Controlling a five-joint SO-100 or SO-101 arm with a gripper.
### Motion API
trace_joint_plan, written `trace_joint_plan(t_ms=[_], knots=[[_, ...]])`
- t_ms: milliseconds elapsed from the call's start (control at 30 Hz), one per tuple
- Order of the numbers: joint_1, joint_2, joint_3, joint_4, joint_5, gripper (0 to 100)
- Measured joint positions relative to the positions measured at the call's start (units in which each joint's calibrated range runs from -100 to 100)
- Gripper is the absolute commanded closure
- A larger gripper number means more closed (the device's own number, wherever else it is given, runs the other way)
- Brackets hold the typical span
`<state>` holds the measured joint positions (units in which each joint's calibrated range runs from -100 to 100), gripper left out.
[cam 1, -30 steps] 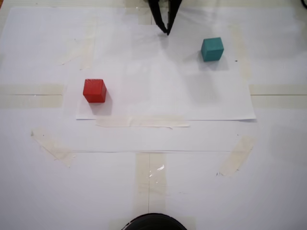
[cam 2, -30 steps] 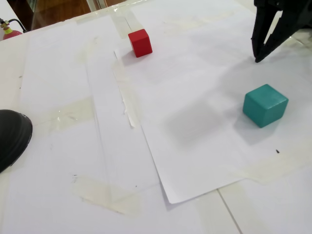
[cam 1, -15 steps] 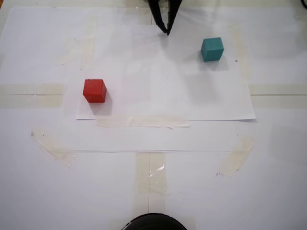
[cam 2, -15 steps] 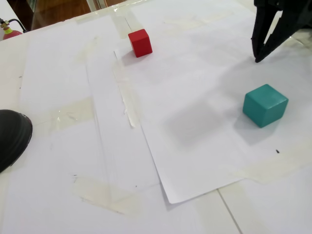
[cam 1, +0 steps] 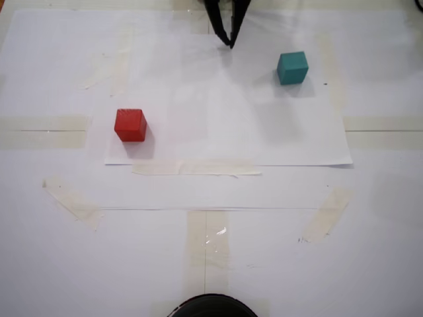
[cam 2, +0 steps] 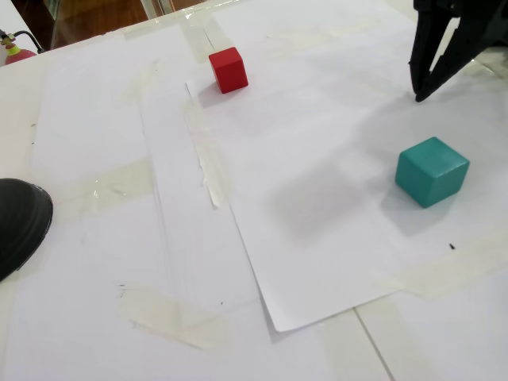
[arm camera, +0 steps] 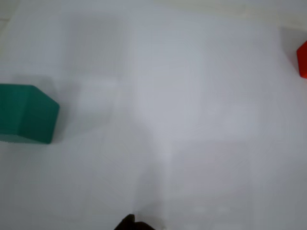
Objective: Put the red cube on the top of the blue cube.
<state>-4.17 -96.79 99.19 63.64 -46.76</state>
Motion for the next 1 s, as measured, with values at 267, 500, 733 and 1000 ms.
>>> trace_joint_plan(t_ms=[267, 500, 733, 1000], knots=[[0.0, 0.0, 0.0, 0.0, 0.0, 99], [0.0, 0.0, 0.0, 0.0, 0.0, 99], [0.0, 0.0, 0.0, 0.0, 0.0, 99], [2.1, 0.0, 0.0, 0.0, 0.0, 99]])
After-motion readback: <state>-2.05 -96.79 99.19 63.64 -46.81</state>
